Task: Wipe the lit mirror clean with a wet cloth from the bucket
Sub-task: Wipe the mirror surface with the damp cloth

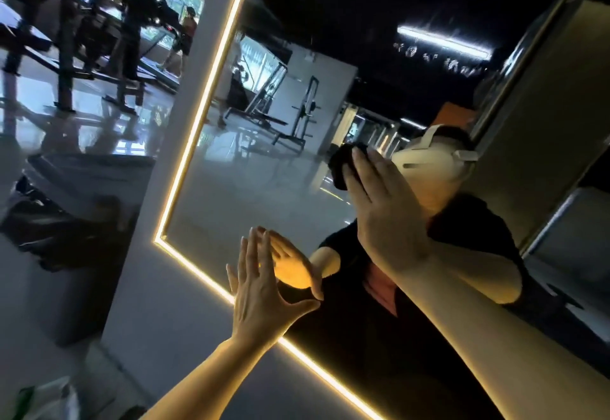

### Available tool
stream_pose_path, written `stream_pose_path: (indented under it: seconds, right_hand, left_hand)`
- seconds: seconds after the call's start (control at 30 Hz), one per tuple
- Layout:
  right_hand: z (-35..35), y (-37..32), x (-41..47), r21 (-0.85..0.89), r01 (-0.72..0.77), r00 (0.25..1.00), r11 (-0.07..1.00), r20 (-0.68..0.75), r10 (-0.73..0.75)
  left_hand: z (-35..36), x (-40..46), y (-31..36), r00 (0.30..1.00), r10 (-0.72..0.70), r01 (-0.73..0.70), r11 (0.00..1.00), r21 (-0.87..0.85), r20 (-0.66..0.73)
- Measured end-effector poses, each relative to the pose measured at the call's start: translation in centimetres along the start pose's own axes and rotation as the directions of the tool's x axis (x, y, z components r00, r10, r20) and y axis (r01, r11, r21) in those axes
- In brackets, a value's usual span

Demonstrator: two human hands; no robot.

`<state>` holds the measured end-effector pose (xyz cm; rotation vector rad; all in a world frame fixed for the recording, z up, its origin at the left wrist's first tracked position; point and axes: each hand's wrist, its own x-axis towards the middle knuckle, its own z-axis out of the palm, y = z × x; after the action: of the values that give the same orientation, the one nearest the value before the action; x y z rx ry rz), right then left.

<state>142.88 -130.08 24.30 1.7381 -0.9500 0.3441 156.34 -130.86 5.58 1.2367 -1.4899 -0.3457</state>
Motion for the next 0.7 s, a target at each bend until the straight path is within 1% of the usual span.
stream_pose_path:
  seconds: [0.03, 0.1, 0.2, 0.23, 0.27, 0.3, 0.37, 0.4, 0.43, 0.47, 0.53, 0.6, 0.63, 0.7]
  right_hand:
    - [0.8, -1.5, -1.1, 0.009, 0.028, 1.000, 1.000, 0.001, -0.028]
    - [2.6, -5.3, -4.8, 0.048, 0.148, 0.986, 0.988, 0.074, -0.151]
    - [4.1, -8.3, -9.0, 0.104, 0.348, 0.906, 0.932, 0.219, -0.363]
    - [4.2, -8.5, -9.2, 0.129, 0.381, 0.888, 0.915, 0.223, -0.401]
    - [4.2, -8.6, -8.8, 0.155, 0.380, 0.894, 0.912, 0.192, -0.405]
    - [4.2, -8.6, -7.9, 0.172, 0.341, 0.919, 0.924, 0.148, -0.366]
    - [3.8, -9.0, -5.3, 0.139, 0.136, 0.980, 0.981, 0.123, -0.153]
    - [3.9, -9.4, -4.0, 0.104, 0.032, 0.991, 0.994, 0.129, -0.046]
    - [4.3, -10.2, -3.2, 0.072, -0.026, 0.990, 0.997, 0.142, 0.016]
    - [4.9, -11.3, -3.0, 0.047, -0.024, 0.989, 0.999, 0.149, 0.017]
    - [7.0, -14.2, -4.7, 0.054, 0.108, 0.979, 0.993, 0.170, -0.116]
    - [8.4, -17.0, -7.5, 0.133, 0.224, 0.950, 0.965, 0.189, -0.247]
    - [8.5, -17.6, -8.4, 0.163, 0.249, 0.941, 0.955, 0.194, -0.278]
    - [8.4, -17.6, -8.4, 0.194, 0.241, 0.942, 0.951, 0.188, -0.277]
  left_hand:
    - [0.2, -0.6, -0.7, 0.999, -0.034, 0.034, 0.999, -0.004, 0.011]
    - [0.4, -1.7, -1.9, 0.993, -0.112, 0.112, 0.994, -0.009, 0.046]
    - [0.0, -2.0, -3.3, 0.976, -0.196, 0.196, 0.981, 0.005, 0.099]
    - [-0.2, -2.0, -3.7, 0.972, -0.214, 0.215, 0.977, 0.005, 0.100]
    - [-0.3, -2.1, -4.2, 0.968, -0.229, 0.230, 0.973, 0.002, 0.099]
    - [-0.5, -2.2, -4.5, 0.965, -0.244, 0.245, 0.970, -0.002, 0.100]
    - [-0.9, -2.4, -5.1, 0.954, -0.283, 0.287, 0.957, -0.034, 0.103]
    - [-1.0, -2.3, -5.4, 0.948, -0.305, 0.311, 0.948, -0.066, 0.095]
    - [-1.1, -2.1, -5.6, 0.939, -0.332, 0.340, 0.935, -0.103, 0.085]
    - [-1.3, -1.8, -5.7, 0.931, -0.359, 0.366, 0.919, -0.148, 0.070]
    - [-1.7, -1.4, -6.3, 0.912, -0.408, 0.405, 0.882, -0.242, 0.040]
    - [-2.4, -1.4, -6.5, 0.899, -0.435, 0.431, 0.856, -0.286, 0.050]
    - [-2.8, -1.4, -6.5, 0.895, -0.441, 0.438, 0.849, -0.295, 0.059]
    - [-3.4, -1.6, -6.4, 0.890, -0.451, 0.447, 0.841, -0.304, 0.061]
